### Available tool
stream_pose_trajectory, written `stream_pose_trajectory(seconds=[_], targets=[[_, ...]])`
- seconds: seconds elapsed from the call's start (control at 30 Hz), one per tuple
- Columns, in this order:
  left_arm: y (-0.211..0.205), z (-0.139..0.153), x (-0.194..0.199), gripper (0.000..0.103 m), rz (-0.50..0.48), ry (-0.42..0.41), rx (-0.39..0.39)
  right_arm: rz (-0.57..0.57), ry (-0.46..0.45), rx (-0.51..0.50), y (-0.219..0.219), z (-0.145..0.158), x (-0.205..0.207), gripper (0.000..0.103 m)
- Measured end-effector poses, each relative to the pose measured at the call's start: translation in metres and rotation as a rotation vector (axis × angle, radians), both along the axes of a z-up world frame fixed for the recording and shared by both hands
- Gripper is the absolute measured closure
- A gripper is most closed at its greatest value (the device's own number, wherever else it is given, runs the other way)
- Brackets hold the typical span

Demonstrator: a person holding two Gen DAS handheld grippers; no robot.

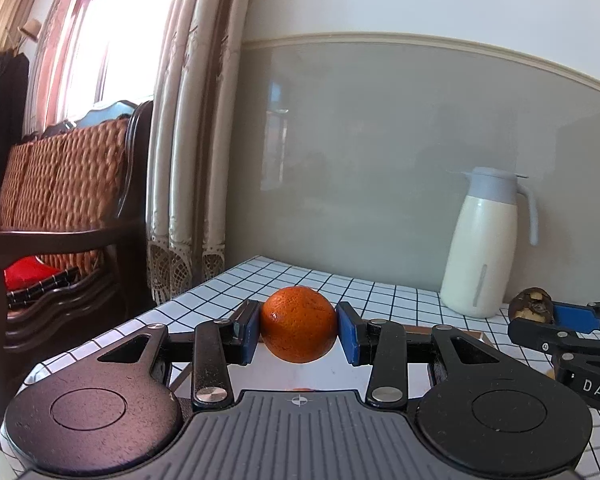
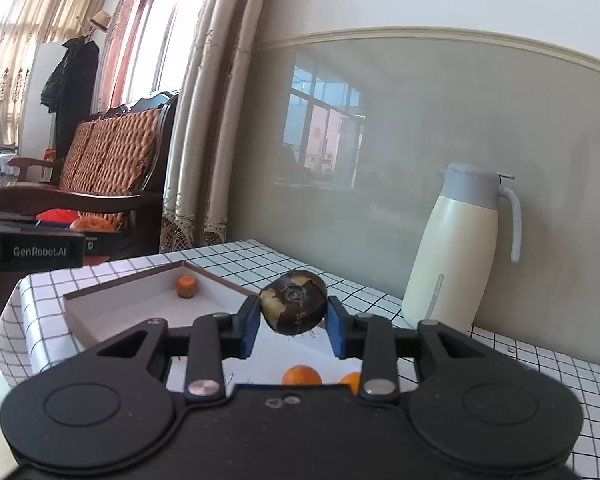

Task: Organize fruits
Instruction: 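Carry the large mandarin and dark brown fruit in both tools over the tray, then open both tools to drop the mandarin and dark brown fruit into the tray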

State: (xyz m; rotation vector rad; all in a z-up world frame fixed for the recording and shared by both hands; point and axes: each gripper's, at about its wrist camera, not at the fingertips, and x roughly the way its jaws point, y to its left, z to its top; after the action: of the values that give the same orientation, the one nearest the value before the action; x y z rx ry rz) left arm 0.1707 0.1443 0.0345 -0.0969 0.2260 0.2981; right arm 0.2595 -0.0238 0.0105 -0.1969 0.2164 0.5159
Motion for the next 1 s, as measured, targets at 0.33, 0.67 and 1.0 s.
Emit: stream_pose_trajectory(seconds=[0.33,0.67,1.0], targets=[[0.020,-0.015,0.037,0.062,0.028,0.041,-0.026,-0.004,0.057,0.023,0.010,-0.009,0.037,0.076],[0.028,-0.026,0.063,0.062,0.020,0.089,-0.020,-0.029,0.118,0.044,0.012,-0.015,0.066,0.076],[0.042,-0.031,0.086,0.062,0.038,0.153,-0.022,-0.039,0.213,0.013,0.021,-0.018,0.098,0.076]])
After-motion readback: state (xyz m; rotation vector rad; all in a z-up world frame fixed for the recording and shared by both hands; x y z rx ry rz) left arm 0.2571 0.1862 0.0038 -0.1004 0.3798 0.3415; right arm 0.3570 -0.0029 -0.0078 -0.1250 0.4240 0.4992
